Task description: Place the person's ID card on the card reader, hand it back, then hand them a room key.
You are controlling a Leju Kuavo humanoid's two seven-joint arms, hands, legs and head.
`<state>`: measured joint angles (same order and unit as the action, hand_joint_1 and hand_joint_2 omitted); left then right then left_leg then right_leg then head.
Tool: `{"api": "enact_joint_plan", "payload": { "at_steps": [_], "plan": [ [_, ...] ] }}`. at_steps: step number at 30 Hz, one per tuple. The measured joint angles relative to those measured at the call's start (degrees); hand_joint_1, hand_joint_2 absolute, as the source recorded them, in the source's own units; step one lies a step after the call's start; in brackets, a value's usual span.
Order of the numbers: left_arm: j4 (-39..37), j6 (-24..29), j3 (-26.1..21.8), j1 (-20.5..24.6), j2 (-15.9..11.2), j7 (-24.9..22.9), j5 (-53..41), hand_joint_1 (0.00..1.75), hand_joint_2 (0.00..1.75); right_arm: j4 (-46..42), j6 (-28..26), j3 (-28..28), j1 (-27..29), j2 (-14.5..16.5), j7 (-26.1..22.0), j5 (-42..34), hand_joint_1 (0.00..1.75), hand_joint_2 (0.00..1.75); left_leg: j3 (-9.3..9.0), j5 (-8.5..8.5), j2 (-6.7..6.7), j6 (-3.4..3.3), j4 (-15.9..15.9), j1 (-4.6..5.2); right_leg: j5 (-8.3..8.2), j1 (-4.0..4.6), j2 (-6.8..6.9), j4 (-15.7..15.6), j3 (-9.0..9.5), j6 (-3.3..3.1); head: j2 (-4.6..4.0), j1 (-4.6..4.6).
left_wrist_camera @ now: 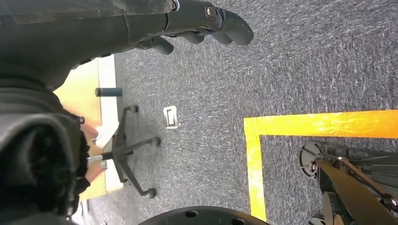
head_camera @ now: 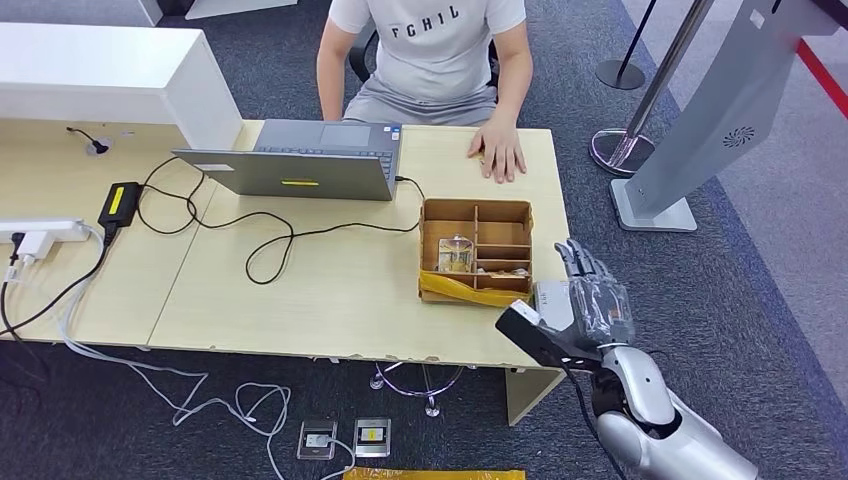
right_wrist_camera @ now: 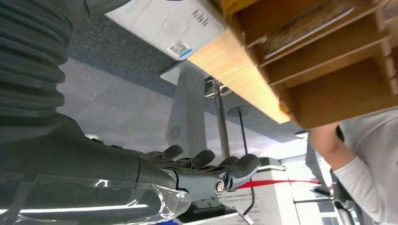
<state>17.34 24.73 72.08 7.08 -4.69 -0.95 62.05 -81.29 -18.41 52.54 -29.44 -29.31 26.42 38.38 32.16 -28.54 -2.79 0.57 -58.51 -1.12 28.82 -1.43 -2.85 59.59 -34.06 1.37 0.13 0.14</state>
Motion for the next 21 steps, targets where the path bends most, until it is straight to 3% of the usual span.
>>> {"api": "enact_joint_plan", "payload": {
  "at_steps": [21],
  "plan": [
    [0.1, -0.1, 0.0, 0.0, 0.0, -0.3, -0.6, 0.0, 0.0, 10.0, -0.2, 4.8, -4.1, 9.6, -1.8, 2.3, 0.0, 1.75, 0.0, 0.01, -0.01, 0.0, 0.0, 0.0, 0.0, 0.0, 0.0, 0.0, 0.0, 0.0, 0.0, -0.01]
  ]
}}
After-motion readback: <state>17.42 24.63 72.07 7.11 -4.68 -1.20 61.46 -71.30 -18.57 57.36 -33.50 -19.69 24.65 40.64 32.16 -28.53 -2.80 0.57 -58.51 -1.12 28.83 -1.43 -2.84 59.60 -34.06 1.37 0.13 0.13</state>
